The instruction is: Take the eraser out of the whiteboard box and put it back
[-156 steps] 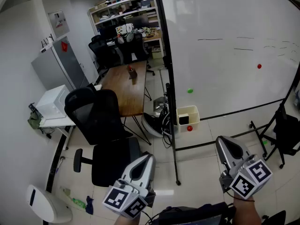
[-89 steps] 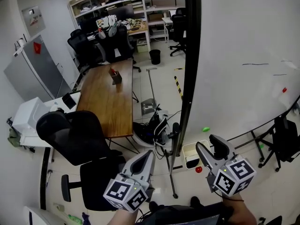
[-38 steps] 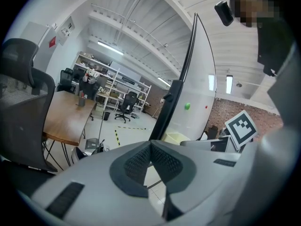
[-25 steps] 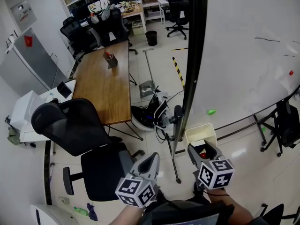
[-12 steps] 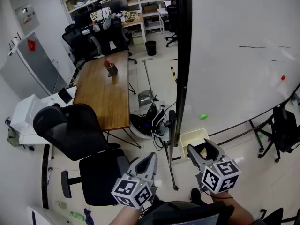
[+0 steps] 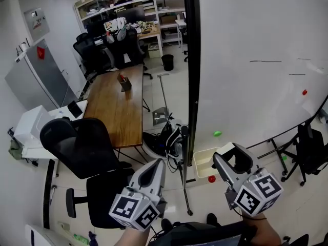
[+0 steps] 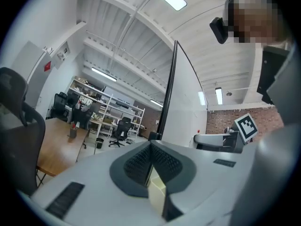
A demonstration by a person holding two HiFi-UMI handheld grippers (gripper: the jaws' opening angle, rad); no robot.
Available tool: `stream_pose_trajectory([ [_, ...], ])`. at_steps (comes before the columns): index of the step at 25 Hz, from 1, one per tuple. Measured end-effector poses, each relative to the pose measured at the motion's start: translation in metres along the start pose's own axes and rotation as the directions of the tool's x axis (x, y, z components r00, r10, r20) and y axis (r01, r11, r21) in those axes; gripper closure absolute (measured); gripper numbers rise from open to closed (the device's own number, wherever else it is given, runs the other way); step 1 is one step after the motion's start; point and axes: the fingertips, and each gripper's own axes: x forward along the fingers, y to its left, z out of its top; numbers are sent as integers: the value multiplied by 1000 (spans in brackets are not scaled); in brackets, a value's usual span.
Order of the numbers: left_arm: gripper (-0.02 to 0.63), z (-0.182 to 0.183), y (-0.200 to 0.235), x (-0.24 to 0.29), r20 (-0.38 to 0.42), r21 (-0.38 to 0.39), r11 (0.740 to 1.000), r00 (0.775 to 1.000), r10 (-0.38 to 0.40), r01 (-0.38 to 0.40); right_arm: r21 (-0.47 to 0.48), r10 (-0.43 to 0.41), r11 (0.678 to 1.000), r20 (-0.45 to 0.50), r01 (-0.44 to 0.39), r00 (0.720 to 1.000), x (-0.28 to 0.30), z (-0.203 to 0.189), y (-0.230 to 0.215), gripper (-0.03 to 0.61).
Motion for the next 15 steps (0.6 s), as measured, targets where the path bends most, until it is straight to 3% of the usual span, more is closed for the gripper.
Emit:
stream_pose_trajectory([
  [6, 589, 38, -28, -9, 69, 42, 999, 997, -27, 24, -37, 32, 999, 81, -29, 996, -26, 44, 5, 291],
  [15, 593, 37, -57, -11, 33, 101, 992, 996, -86, 82, -18, 43, 999, 72, -42, 996, -42, 43, 3, 293],
])
